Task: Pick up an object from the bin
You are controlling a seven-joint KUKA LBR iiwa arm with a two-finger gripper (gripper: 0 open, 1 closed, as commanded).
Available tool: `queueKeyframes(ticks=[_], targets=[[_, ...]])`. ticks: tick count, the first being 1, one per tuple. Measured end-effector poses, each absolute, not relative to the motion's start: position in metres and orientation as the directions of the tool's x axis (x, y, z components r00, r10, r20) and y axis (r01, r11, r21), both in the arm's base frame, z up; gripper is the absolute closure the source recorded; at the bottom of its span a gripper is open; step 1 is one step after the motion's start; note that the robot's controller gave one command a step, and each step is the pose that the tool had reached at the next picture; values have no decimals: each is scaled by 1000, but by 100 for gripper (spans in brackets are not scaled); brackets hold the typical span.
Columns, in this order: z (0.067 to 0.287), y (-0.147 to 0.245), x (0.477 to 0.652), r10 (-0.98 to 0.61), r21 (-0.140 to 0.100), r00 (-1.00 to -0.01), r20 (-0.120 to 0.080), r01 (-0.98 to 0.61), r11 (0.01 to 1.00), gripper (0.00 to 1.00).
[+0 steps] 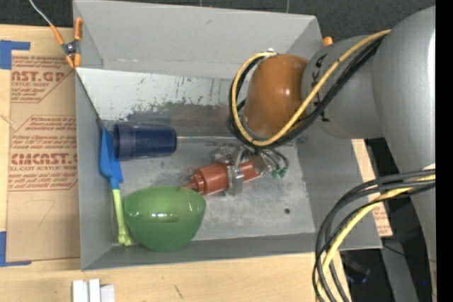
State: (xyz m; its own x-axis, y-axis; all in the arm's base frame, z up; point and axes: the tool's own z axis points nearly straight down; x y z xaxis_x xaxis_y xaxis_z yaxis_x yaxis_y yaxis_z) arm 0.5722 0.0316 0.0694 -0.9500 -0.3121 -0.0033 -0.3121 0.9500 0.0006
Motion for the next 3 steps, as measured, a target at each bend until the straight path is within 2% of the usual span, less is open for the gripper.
queueKeyframes(ticks=[1,2,3], targets=[[69,32,572,-312,1,-950,-3,-312,950,100],[70,35,583,-334,0,-943,-6,-334,943,100],[69,32,582,-349,0,-937,-4,-349,937,100]])
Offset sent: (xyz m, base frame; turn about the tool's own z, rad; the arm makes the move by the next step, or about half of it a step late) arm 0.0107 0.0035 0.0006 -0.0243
